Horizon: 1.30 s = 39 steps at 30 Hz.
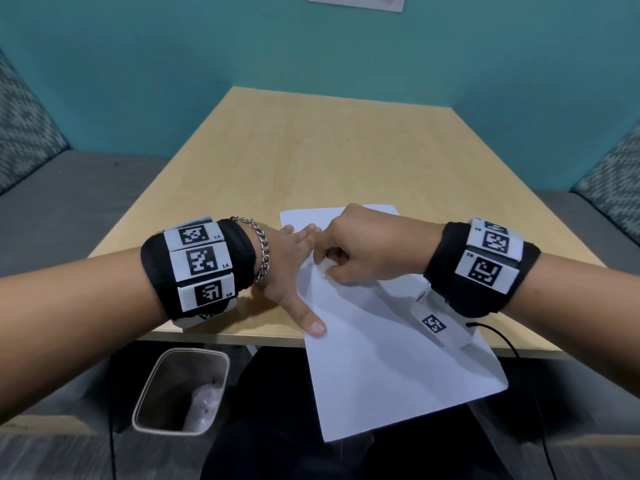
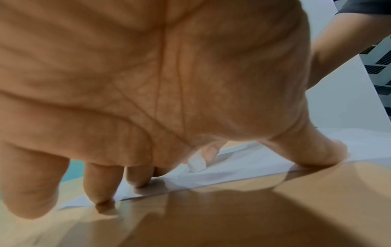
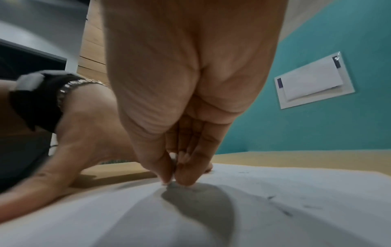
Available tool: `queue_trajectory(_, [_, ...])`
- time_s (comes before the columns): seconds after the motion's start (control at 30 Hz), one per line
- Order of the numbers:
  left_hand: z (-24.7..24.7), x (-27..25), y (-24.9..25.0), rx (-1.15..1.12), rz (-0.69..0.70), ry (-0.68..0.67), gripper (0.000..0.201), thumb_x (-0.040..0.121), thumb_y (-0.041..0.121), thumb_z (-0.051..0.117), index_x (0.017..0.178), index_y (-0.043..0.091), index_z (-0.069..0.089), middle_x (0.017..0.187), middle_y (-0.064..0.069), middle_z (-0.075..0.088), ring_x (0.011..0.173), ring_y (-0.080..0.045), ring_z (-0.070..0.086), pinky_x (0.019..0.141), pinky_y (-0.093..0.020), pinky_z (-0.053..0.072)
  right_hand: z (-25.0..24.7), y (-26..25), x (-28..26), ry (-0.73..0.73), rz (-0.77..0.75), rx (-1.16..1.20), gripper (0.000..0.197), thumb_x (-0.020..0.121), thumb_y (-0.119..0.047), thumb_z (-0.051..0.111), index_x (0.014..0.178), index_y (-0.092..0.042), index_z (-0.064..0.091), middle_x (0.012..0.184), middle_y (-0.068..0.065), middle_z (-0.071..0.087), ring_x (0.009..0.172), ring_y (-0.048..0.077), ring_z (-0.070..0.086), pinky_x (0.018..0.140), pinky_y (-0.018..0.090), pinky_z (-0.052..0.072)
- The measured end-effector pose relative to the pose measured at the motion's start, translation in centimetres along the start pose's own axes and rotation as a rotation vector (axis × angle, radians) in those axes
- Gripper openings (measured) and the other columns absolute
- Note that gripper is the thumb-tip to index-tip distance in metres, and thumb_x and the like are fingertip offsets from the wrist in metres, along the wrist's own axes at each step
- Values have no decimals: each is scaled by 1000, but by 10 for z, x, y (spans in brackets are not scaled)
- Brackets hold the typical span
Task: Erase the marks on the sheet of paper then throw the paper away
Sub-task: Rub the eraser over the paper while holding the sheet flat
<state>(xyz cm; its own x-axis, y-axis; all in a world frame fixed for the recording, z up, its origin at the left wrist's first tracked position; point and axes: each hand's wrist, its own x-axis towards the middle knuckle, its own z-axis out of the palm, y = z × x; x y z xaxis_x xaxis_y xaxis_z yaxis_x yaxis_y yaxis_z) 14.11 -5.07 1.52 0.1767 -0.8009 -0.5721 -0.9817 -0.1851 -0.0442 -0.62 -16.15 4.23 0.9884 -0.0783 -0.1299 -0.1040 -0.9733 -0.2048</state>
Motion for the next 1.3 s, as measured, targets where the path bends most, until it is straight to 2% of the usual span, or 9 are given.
queue_trajectory(0.07, [-2,-3,2,13,-18,-21,172,36,109,57,161,29,-29,172,13,-25,163,-23,-8,129,-61,12,-4,0,-3,-87,16,51,20,91,-24,75,110,-23,78,71,-4,70,66,-1,58,61,12,44])
queue_trajectory(0.23, [-6,-9,6,70,-19,-38,169,46,108,57,159,20,-33,172,7,-28,163,-23,-9,129,-59,12,-13,16,-21,79,122,53,17,85,-26,75,101,-23,80,72,-5,72,67,8,62,62,18,48])
queue_trajectory(0.4, [-9,-16,5,118,14,-5,155,60,103,55,163,19,-26,171,-1,-32,162,-28,-15,130,-57,2,2,19,-51,-16,201,58,12,88,-29,71,99,-26,74,68,-8,73,66,4,64,63,29,57])
queue_trajectory(0.57, [-6,-25,9,138,80,27,135,75,95,50,167,17,-11,176,-7,-14,163,-27,-10,130,-57,4,7,23,-64,11,256,75,12,89,-30,69,98,-25,74,67,-10,74,67,1,64,60,31,57])
queue_trajectory(0.7, [-5,-27,11,158,55,-6,141,69,99,51,166,21,-15,176,-1,-16,162,-26,-13,128,-64,4,1,16,-58,-8,251,10,14,88,-32,70,98,-25,75,69,-10,71,68,1,60,61,31,56])
queue_trajectory(0.87, [-5,-27,10,140,25,-39,141,67,100,51,164,30,-23,174,4,-24,162,-27,-14,127,-67,4,1,4,-36,47,121,-12,18,90,-31,69,106,-26,74,71,-8,69,64,-4,55,57,13,37])
queue_trajectory(1.0, [-3,-25,10,114,9,-55,140,66,101,52,162,34,-26,172,6,-27,163,-27,-8,126,-68,8,3,-2,-28,60,151,-44,25,89,-27,65,110,-20,76,69,-9,66,63,-2,53,65,27,50])
queue_trajectory(1.17, [0,-21,8,120,12,-51,142,62,103,50,163,37,-24,173,6,-27,163,-28,-6,125,-70,10,8,-18,-32,5,50,-52,17,91,-22,64,106,-24,71,64,-10,58,59,-2,50,61,28,49])
queue_trajectory(1.3, [0,-21,8,119,12,-51,143,62,104,50,162,35,-26,172,6,-27,163,-28,-5,125,-69,10,5,-9,-27,48,115,-119,20,89,-22,61,102,-17,75,67,-3,64,60,6,50,67,37,54])
